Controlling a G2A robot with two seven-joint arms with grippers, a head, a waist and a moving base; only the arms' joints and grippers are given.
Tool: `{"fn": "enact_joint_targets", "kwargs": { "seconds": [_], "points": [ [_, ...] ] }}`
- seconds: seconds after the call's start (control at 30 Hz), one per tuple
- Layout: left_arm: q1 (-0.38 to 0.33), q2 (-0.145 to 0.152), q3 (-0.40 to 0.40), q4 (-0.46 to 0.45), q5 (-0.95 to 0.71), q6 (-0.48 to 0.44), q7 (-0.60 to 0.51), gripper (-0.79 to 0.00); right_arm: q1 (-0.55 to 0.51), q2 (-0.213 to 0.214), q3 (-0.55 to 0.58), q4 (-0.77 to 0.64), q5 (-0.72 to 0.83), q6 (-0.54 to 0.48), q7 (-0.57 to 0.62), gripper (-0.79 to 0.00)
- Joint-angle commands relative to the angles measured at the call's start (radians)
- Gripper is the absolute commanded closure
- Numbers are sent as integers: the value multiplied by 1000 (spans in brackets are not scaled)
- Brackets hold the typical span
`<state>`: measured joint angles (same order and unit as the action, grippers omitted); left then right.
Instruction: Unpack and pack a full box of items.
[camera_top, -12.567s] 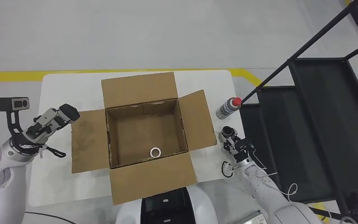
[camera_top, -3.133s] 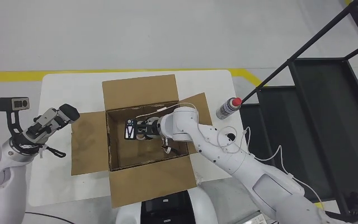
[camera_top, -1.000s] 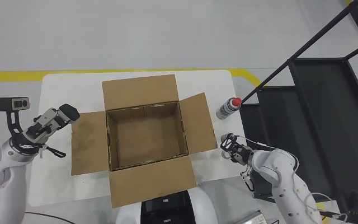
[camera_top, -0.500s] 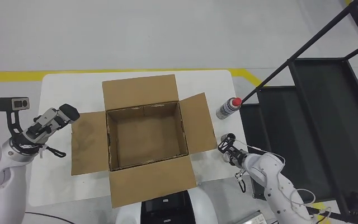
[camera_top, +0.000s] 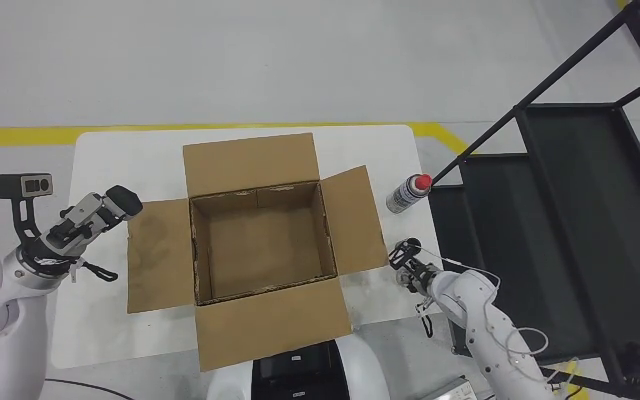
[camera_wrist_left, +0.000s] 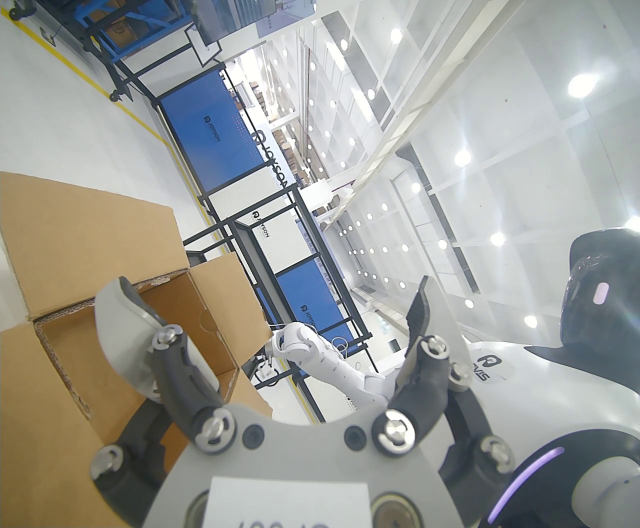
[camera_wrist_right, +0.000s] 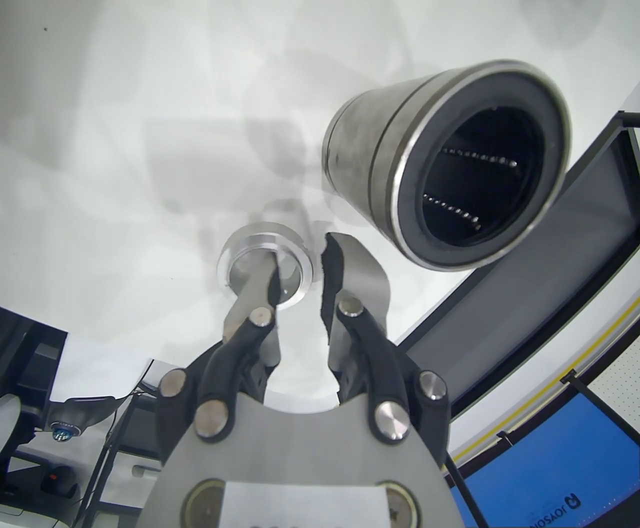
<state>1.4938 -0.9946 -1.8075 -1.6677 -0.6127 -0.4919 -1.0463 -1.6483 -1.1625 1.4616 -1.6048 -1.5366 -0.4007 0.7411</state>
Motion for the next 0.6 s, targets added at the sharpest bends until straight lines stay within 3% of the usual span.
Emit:
{"fn": "enact_joint_targets", "kwargs": {
  "seconds": [0.0,0.33,0.57],
  "points": [
    [0,0,0,0,0,0,0,-785,-6,1,4,-7,0,3,0,-702],
    [0,0,0,0,0,0,0,-785,-148,18,141,-186,75,-10,-42,-782],
    [0,0,0,0,0,0,0,-785,-246,29,257,-285,250,-156,-208,-785]
  ]
}}
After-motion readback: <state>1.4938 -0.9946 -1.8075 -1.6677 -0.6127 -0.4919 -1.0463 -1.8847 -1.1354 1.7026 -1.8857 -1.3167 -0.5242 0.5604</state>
